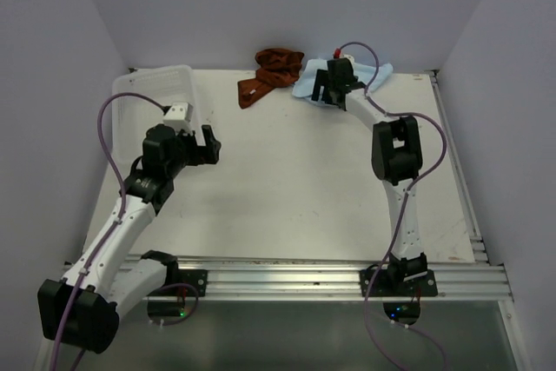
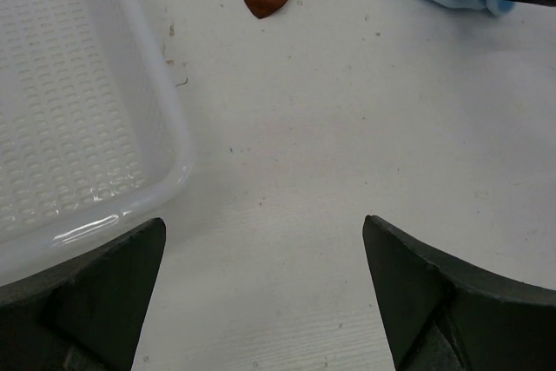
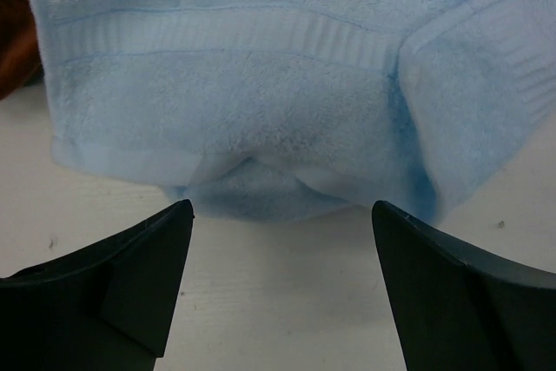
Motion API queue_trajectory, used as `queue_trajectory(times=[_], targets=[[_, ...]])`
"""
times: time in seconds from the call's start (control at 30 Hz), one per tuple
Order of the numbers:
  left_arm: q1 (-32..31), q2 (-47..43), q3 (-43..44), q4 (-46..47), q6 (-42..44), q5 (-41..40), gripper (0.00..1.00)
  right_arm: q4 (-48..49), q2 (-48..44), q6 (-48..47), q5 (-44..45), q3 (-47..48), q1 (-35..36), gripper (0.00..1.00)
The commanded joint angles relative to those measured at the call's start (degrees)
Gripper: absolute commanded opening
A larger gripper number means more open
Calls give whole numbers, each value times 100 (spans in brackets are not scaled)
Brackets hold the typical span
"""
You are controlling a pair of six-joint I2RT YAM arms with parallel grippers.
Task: Roll the towels
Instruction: Grab a towel with the right arm, then move the towel to the center of the board
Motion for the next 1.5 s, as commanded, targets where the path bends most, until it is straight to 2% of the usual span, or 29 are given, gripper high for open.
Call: queue_trajectory(times=[0.0,0.07,0.1,0.13,0.2,0.23,0.27,0.3,0.37,0.63,0.77,0.83,0.87,0.9,0.97,1.0,1.07,1.1,1.13,1.17,1.2,1.23,1.27,1.3,1.33,1.47], targets=[[-63,148,217,28,197,-51,100,-191,342,-52,-113,598,-98,87],[-81,236,217,28,197,-51,100,-190,605,-17,-140,905,-159,80],[-81,262,208,45,197,-51,100,-216,702,-8,-148,1010,-177,71],[-81,271,217,45,197,-51,100,-286,764,27,-148,1273,-195,54],[-81,280,217,54,197,-51,100,-453,852,36,-201,1468,-212,43],[-81,298,217,54,197,-60,100,-462,844,-16,-245,1521,-221,27],[-81,315,217,54,197,-60,100,-471,800,-25,-271,1521,-212,21],[-81,324,217,54,197,-51,100,-515,669,-34,-341,1513,-212,5],[-81,342,208,63,197,-60,100,-550,440,-87,-386,1434,-212,0],[-72,272,235,72,197,-25,100,-1086,-1499,-105,-771,1117,-221,0],[-72,17,199,98,180,36,100,-1699,-2530,-227,-1071,714,-55,0],[-72,-88,191,115,171,72,100,-1807,-3021,-376,-1159,91,86,0],[-72,-202,182,124,154,98,100,-1729,-3581,-386,-1142,-242,269,0],[-72,-247,173,142,145,133,100,-1624,-3856,-368,-1220,-1046,358,0],[-72,-361,156,160,136,160,100,-1273,-4662,-228,-1360,-1876,692,0],[-72,-387,138,177,127,195,100,-1167,-4885,-132,-1439,-2663,823,0],[-81,-405,129,186,92,291,100,-878,-5351,35,-1703,-3449,1201,0],[-81,-405,129,195,75,405,100,-728,-5753,123,-1948,-4245,1324,0],[-81,-397,129,203,48,458,100,-570,-5922,185,-2333,-4645,1578,0],[-81,-397,129,212,39,493,100,-290,-6063,238,-2580,-5014,1711,3],[-89,-397,129,204,39,528,100,-269,-6291,256,-2792,-5549,1843,28],[-98,-405,129,212,39,529,100,-278,-6398,256,-3011,-5745,2079,36],[-98,-414,120,212,31,529,100,-356,-6547,265,-2961,-5913,2177,51],[-107,-414,120,221,30,520,100,-401,-6861,317,-2848,-6184,2257,58],[-107,-414,120,221,30,546,100,-436,-7065,352,-2568,-6291,2266,62],[-107,-362,112,221,39,625,100,-822,-7716,344,-1952,-6319,2266,63]])
